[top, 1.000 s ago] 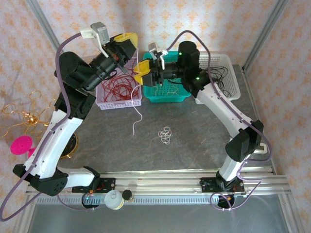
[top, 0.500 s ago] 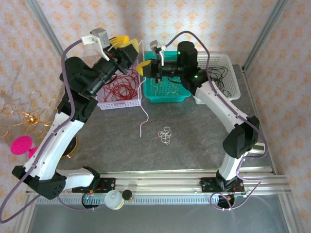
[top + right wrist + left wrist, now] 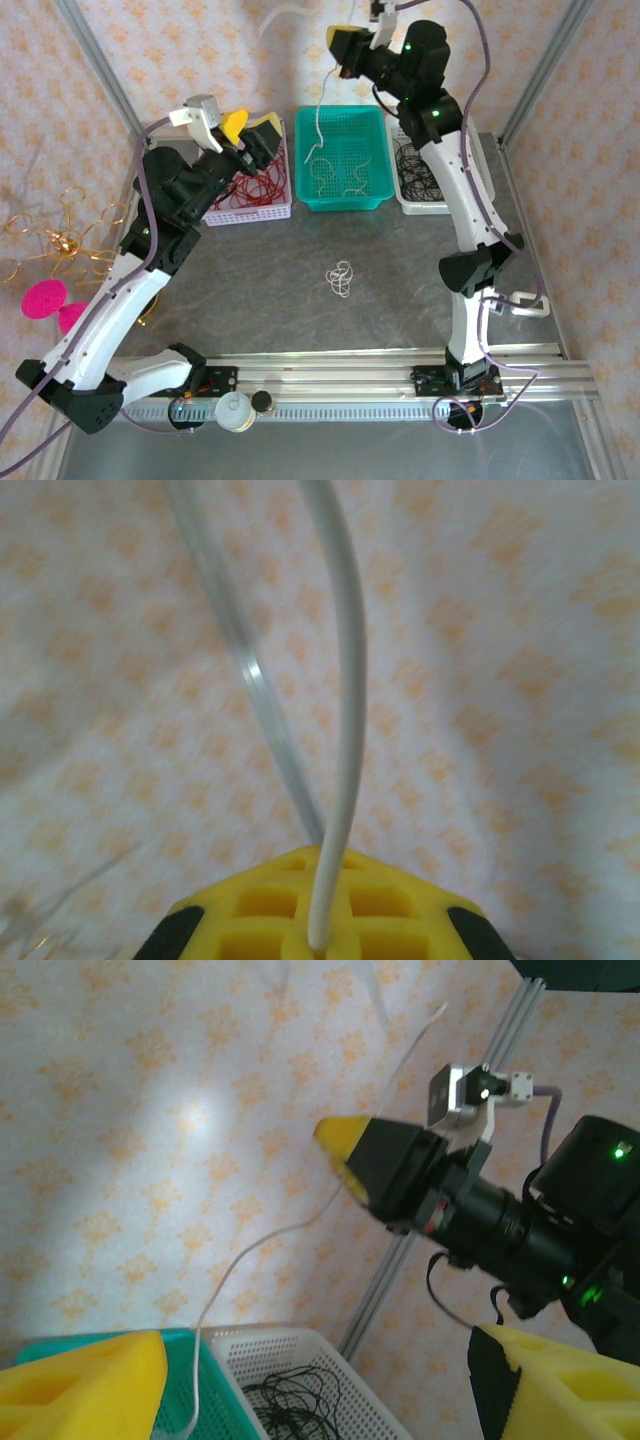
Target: Untangle the cables
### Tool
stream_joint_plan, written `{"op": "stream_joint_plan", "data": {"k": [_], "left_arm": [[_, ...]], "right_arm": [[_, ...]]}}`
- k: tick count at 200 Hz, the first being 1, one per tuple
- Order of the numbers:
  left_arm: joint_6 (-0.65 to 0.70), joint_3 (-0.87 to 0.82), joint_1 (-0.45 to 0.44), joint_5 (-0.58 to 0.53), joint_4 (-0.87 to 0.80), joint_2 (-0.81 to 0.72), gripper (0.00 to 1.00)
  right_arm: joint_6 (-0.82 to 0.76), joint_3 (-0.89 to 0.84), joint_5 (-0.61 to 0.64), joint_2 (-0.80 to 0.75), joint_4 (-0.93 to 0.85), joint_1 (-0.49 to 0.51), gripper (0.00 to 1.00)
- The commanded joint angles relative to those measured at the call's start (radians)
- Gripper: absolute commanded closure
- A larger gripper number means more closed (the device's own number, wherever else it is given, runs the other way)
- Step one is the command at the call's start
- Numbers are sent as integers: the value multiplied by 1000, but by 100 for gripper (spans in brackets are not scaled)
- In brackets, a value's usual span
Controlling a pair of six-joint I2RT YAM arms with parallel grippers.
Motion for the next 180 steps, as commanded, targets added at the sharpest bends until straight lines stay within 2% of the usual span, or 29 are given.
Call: {"op": "stream_joint_plan", "data": {"k": [1, 36, 93, 132, 180], "left_arm": [[-29, -30, -7, -43, -14, -54, 22], [-28, -74, -6, -85, -38, -100, 21], [-27, -90, -5, -80, -67, -100, 21], [-26, -95, -4, -84, -77, -90, 21], [-9, -76, -3, -70, -79, -58, 21]], "right_arm": [[32, -8, 101, 45, -49, -42, 100], [-76, -108, 142, 88, -72, -46, 100], [-168, -262, 216, 160, -149, -45, 100], [-138, -524, 229, 88, -55, -47, 100], [-151, -607, 235, 93, -79, -46, 100]]}}
